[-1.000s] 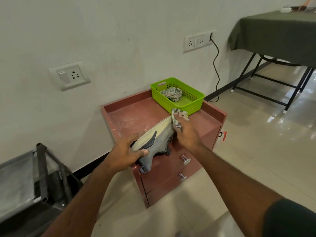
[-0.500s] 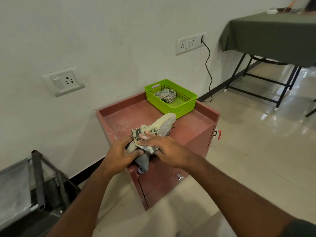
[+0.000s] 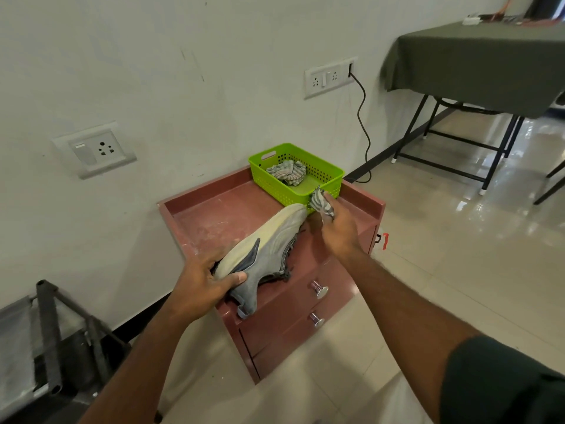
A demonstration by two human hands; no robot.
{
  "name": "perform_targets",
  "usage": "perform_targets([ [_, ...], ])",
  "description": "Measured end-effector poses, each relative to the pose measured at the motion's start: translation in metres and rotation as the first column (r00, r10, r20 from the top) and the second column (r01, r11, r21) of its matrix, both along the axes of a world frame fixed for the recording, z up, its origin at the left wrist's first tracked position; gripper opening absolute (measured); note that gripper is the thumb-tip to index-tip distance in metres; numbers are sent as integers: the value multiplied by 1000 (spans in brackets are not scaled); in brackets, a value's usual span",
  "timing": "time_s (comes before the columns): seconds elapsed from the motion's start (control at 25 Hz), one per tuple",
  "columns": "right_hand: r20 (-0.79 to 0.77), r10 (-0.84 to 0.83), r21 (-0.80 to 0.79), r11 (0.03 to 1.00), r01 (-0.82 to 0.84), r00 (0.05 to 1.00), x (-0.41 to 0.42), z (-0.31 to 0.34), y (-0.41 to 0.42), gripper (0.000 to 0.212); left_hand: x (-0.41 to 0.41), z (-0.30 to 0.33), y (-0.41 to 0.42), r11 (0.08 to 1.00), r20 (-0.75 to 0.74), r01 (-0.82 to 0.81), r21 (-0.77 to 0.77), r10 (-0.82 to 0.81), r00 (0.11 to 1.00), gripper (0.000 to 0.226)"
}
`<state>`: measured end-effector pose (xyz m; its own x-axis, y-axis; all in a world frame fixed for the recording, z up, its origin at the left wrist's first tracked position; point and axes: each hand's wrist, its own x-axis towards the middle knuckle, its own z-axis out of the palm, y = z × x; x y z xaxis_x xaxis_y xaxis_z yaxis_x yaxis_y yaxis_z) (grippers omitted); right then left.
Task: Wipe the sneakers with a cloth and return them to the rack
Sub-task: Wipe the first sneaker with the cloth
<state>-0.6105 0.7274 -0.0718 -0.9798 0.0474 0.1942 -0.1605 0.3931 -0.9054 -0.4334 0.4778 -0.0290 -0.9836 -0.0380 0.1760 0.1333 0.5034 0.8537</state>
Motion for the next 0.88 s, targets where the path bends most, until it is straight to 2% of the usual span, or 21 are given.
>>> perform_targets([
  [0.08, 14, 95, 41, 995, -96, 995, 5, 3, -12, 46, 0, 0, 1, 1000, 5, 11, 13, -11, 1000, 50],
  [0.2, -10, 298, 225, 931, -288, 955, 22, 5, -29, 47, -4, -4, -1, 997, 27, -29, 74, 27, 999, 48],
  [0.32, -70, 499, 396, 808, -435, 864, 50, 23, -35, 43, -6, -4, -6, 986, 45, -85, 146, 79, 996, 42],
  [0.36, -41, 569, 426, 753, -501, 821, 58, 28, -33, 39, -6, -4, -6, 984, 46, -92, 153, 86, 995, 41],
  [0.4, 22, 639, 393, 702, -594, 769, 64, 31, -30, 36, -6, -3, -7, 984, 45, -93, 151, 87, 995, 40],
  [0.44, 96, 697, 266, 670, -693, 711, 69, 36, -26, 33, -5, -3, -7, 985, 45, -93, 144, 87, 995, 39],
  [0.48, 139, 716, 69, 683, -728, 685, 70, 42, -22, 30, -5, -3, -6, 986, 48, -92, 140, 86, 995, 39],
  [0.52, 130, 680, -116, 733, -670, 722, 67, 46, -17, 28, -5, -3, -5, 986, 54, -89, 141, 82, 995, 39],
  [0.56, 113, 565, -239, 814, -529, 818, 60, 49, -12, 26, -5, -2, -4, 986, 59, -85, 145, 78, 995, 41],
  [0.6, 89, 377, -260, 902, -344, 922, 50, 48, -6, 25, -5, -1, -2, 986, 61, -81, 148, 73, 995, 43],
  [0.64, 44, 160, -207, 967, -147, 986, 41, 44, 0, 26, -5, -1, -1, 986, 60, -75, 150, 67, 996, 44],
  [0.68, -6, -6, -154, 988, 5, 1000, 34, 38, 3, 29, -4, -1, -1, 986, 55, -71, 148, 63, 996, 45],
  [0.72, -36, -92, -118, 989, 87, 995, 29, 30, 3, 34, -4, -1, -2, 987, 50, -67, 145, 60, 997, 44],
  [0.8, 21, -60, -139, 988, 62, 998, 22, 20, -7, 44, -4, -2, -3, 989, 47, -57, 135, 51, 998, 41],
  [0.88, 121, 114, -129, 987, -98, 986, 23, 18, -27, 53, -5, -3, -4, 990, 48, -53, 130, 47, 998, 41],
])
